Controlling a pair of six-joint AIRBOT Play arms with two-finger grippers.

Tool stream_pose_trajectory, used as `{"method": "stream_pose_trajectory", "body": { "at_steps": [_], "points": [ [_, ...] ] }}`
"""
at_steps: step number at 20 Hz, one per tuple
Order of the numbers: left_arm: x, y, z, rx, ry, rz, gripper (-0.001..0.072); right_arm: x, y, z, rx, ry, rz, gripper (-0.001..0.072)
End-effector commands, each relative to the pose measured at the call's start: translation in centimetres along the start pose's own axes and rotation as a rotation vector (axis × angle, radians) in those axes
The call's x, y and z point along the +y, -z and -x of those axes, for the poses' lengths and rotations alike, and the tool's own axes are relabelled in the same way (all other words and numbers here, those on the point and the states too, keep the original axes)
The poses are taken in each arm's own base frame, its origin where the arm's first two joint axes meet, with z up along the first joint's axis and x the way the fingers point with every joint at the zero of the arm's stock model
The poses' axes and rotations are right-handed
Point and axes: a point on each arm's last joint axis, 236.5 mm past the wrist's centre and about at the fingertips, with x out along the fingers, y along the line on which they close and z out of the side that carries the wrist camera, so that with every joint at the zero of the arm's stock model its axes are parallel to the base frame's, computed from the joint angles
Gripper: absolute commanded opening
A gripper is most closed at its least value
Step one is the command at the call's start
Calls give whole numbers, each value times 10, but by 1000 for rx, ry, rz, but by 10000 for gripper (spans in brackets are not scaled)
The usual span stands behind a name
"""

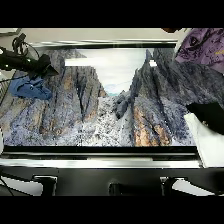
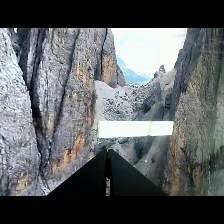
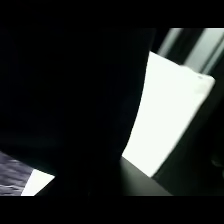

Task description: Fold the clothes and pants, and hang the long-sleeved shirts on hangers.

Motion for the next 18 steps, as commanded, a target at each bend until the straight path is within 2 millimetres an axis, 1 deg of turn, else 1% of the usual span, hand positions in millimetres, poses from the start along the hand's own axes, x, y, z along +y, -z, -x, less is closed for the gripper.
{"method": "stream_pose_trajectory", "body": {
  "at_steps": [1, 3, 7, 9, 11, 15, 17, 18],
  "points": [
    [1, 0, 0, 0, -1, -2, 19, -33, 29, -35, 56, 138, 12, 29],
    [1, 0, 0, 0, -1, -2, 19, -41, 39, -50, 80, 174, 25, 29],
    [1, 0, 0, 0, 0, -2, 19, -60, 60, -72, 145, 262, 55, 29],
    [1, 0, 0, 0, -1, -2, 19, -72, 64, -79, 152, 314, 73, 29],
    [1, 0, 0, 0, 0, -2, 19, -79, 69, -85, 162, 346, 87, 29],
    [1, 0, 0, 0, 0, -2, 19, -82, 65, -92, 137, 360, 98, 29],
    [1, 0, 0, 0, 0, -2, 19, -85, 67, -94, 141, 372, 104, 30],
    [1, 0, 0, 0, 0, -2, 19, -87, 68, -95, 147, 381, 108, 67]
  ]
}}
